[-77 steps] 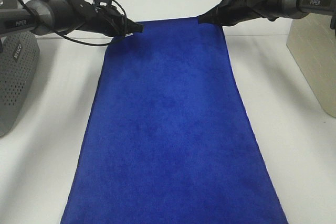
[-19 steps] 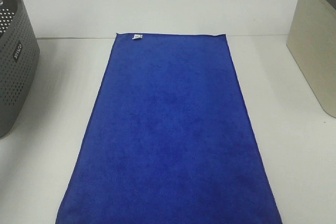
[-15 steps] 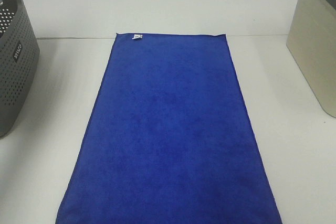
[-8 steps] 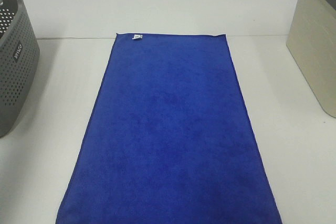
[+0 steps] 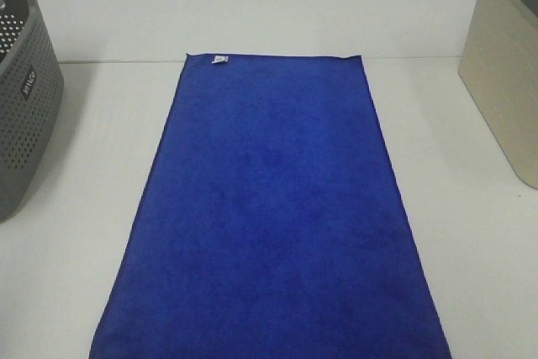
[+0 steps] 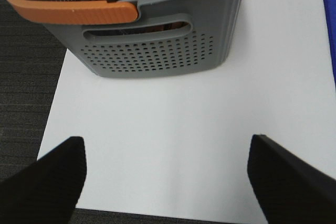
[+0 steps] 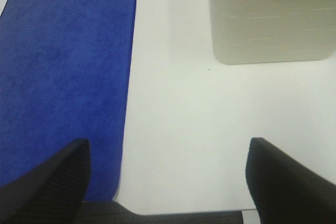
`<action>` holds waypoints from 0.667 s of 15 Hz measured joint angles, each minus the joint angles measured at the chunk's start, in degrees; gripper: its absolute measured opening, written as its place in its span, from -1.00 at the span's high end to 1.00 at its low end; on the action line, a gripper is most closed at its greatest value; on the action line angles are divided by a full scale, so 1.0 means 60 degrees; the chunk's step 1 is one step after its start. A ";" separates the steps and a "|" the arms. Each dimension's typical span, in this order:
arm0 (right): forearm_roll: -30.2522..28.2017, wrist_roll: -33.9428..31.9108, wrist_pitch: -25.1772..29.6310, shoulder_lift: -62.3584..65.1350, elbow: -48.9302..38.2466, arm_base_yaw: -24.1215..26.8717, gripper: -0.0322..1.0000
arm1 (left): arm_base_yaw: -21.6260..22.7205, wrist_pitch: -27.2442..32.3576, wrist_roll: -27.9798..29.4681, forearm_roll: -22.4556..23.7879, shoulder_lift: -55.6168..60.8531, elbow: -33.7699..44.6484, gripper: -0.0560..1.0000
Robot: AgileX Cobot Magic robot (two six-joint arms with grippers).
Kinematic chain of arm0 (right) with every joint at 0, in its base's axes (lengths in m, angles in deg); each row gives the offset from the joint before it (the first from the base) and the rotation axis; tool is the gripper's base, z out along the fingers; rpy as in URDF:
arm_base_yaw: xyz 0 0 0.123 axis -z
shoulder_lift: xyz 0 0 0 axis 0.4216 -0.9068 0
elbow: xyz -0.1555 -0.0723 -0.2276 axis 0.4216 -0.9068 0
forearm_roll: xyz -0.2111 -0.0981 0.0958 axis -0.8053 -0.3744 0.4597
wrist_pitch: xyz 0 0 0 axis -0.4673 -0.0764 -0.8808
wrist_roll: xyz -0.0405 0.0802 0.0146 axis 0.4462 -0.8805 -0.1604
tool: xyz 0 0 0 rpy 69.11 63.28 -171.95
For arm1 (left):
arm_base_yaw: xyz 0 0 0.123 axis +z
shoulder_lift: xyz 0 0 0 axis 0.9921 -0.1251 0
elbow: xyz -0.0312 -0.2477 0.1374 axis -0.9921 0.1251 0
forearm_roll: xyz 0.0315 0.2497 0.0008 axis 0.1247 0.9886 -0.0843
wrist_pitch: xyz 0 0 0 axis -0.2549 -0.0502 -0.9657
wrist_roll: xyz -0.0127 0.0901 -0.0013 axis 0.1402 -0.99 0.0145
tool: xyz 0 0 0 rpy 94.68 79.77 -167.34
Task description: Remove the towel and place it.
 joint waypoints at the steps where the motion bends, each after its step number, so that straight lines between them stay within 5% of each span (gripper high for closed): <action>1: 0.0000 0.0124 0.0000 0.0296 -0.0162 0.0000 -0.59 | 0.0000 -0.0067 0.0076 0.0019 0.0611 0.0411 -0.58; 6: 0.0000 0.0831 0.0029 0.2473 -0.1642 0.0000 -0.59 | 0.0000 0.0134 0.0506 -0.0019 0.3810 0.0917 -0.58; 10: 0.0000 0.1041 -0.0831 0.2473 -0.2416 0.0000 -0.59 | 0.0000 0.0172 0.0535 -0.0344 0.3992 0.0964 -0.58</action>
